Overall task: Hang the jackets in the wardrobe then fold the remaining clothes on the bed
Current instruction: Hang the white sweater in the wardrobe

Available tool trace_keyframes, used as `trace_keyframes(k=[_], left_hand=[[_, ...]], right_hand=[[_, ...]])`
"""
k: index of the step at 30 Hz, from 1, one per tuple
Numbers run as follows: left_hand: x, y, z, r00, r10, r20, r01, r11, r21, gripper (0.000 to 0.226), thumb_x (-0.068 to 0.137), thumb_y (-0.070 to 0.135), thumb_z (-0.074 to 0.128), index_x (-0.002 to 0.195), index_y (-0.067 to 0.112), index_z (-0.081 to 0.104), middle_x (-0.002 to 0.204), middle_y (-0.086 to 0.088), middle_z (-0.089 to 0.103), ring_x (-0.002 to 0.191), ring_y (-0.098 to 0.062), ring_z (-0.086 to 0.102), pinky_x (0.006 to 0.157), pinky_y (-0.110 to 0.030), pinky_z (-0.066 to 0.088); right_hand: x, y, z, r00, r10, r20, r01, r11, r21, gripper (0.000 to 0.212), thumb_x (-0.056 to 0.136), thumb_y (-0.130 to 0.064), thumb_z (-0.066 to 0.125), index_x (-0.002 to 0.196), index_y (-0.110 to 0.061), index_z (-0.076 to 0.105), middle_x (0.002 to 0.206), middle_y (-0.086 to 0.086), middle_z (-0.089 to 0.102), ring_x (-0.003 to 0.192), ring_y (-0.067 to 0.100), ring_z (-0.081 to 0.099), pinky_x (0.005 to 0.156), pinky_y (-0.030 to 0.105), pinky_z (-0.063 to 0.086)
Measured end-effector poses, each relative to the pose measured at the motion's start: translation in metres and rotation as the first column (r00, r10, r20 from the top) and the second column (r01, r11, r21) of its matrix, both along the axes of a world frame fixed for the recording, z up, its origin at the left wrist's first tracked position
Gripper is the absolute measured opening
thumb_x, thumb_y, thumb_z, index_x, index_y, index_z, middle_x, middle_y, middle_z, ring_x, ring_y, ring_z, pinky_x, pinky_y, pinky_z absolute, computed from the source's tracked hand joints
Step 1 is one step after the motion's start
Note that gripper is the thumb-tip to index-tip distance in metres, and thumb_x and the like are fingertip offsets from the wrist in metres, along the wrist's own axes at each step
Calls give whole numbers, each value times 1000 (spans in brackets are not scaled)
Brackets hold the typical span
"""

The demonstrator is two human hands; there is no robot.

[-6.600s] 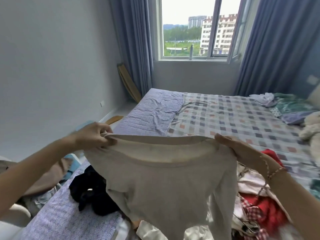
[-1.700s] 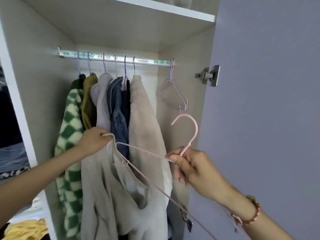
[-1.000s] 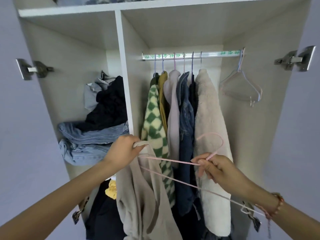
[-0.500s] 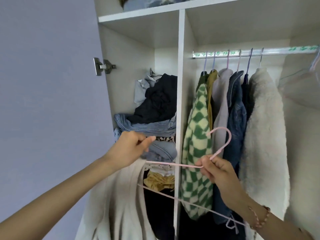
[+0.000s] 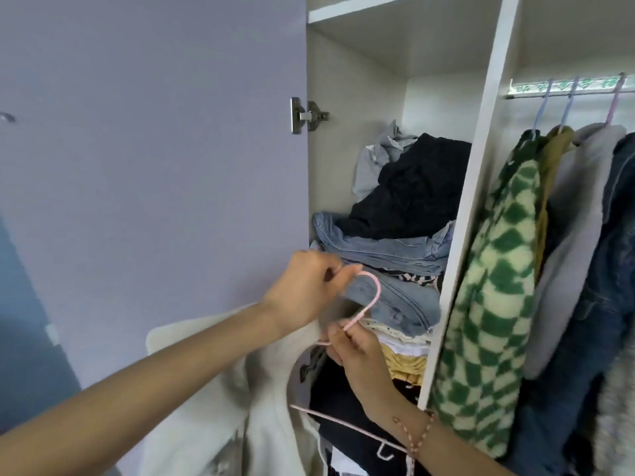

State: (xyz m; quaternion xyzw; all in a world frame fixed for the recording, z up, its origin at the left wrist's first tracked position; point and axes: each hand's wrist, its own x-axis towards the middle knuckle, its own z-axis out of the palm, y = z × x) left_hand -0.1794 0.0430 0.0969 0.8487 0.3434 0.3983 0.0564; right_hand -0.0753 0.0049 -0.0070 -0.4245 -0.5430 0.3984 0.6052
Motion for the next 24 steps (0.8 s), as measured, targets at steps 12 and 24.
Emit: trace_keyframes(k=[12,24], left_hand=[[-123,19,23,730,392,-560,-153,892,425,50,88,54,32,76,17,65,70,1,58,65,-25,57,56,-27,41],[-106,-15,17,870,461,-174,-411,874,258,32,93,34,46,97,5,60,99,-4,49,77,-30,59,71,-35,47]], right_hand=[[-29,33,24,880,-106,-462,49,990,-132,21,96,-9,46,81,0,58,40,-10,48,40,-1,38,37,8,30],[35,-12,20,886,-188,-424,208,978,-1,28,97,-10,44,74,-3,57,42,-14,46,40,-1,38,43,5,34]])
